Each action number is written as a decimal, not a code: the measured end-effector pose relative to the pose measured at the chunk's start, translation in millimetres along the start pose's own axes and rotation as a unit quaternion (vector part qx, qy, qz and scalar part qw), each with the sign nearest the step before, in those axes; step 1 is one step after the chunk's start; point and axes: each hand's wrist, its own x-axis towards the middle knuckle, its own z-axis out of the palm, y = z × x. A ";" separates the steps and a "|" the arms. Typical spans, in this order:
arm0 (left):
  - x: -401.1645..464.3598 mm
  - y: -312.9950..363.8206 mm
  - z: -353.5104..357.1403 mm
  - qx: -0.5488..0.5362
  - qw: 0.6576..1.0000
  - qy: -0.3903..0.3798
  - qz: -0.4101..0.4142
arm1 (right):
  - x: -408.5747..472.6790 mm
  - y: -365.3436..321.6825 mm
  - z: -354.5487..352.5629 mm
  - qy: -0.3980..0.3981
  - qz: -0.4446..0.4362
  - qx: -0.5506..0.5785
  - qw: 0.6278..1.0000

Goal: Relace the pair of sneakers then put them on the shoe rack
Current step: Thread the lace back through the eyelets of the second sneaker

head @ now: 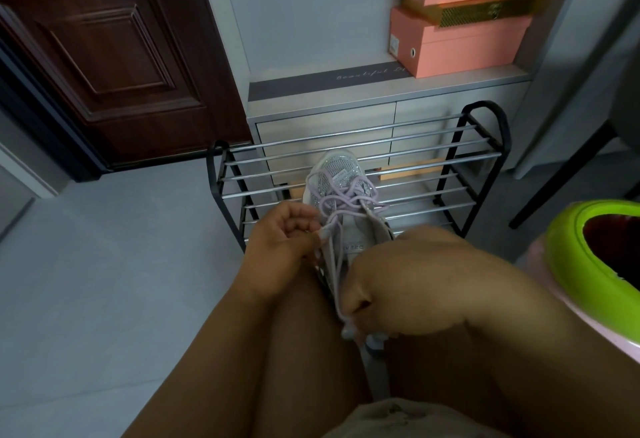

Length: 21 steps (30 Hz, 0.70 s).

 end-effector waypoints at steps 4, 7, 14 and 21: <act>-0.9 0.8 0.6 0.003 1.000 0.003 -0.002 | 6.1 -10.2 5.1 -0.031 -0.042 0.041 0.998; 1.1 0.3 0.4 0.005 1.000 0.010 -0.003 | 3.9 -6.6 1.0 0.004 0.039 0.066 0.997; 1.0 -1.9 3.3 0.038 0.999 0.008 0.014 | 32.0 14.8 22.8 0.128 0.142 0.237 0.952; 1.6 -2.7 2.1 0.044 0.999 0.007 0.022 | 35.7 29.4 22.3 0.203 0.138 0.540 0.805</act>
